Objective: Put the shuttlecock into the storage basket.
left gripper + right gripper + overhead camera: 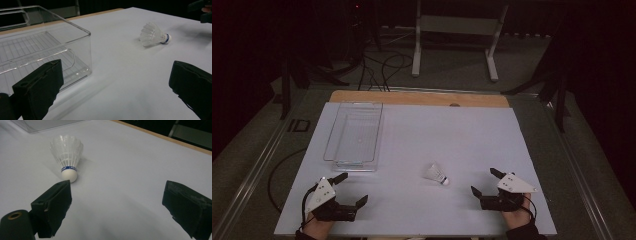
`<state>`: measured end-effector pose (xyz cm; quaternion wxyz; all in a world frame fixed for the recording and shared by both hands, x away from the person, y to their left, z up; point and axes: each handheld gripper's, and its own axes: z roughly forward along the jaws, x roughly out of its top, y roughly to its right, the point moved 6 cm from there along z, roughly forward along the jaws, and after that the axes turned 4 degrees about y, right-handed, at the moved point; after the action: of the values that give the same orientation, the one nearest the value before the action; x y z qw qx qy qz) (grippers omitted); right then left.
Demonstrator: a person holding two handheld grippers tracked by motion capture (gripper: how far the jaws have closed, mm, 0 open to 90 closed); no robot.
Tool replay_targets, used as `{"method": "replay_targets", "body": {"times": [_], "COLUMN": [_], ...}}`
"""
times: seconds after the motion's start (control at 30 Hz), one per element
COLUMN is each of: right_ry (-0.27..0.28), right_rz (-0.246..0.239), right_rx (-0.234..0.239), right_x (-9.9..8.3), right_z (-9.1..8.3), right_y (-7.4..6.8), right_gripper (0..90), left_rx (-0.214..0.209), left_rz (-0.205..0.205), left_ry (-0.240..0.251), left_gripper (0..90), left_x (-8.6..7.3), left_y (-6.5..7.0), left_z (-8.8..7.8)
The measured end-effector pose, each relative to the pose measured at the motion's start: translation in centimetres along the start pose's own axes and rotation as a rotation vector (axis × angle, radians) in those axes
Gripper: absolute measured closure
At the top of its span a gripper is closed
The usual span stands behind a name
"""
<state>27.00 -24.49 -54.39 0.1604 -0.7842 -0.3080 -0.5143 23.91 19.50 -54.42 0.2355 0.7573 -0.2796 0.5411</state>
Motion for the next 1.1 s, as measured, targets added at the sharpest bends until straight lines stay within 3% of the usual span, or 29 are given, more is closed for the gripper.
{"method": "replay_targets", "body": {"times": [0.77, 1.1], "right_ry": [0.008, 0.011], "right_rz": [-0.036, -0.028], "right_rx": [0.014, 0.015], "right_x": [0.3, 0.3], "right_z": [-0.1, -0.1], "right_y": [-0.6, -0.6], "right_gripper": [8.8, 8.8], "left_rx": [-0.008, -0.008], "left_rz": [-0.008, -0.015], "left_ry": [-0.012, 0.010], "left_gripper": [0.2, 0.2], "left_x": [-0.1, 1.1], "left_y": [0.1, 0.3], "left_z": [0.0, -0.2]}}
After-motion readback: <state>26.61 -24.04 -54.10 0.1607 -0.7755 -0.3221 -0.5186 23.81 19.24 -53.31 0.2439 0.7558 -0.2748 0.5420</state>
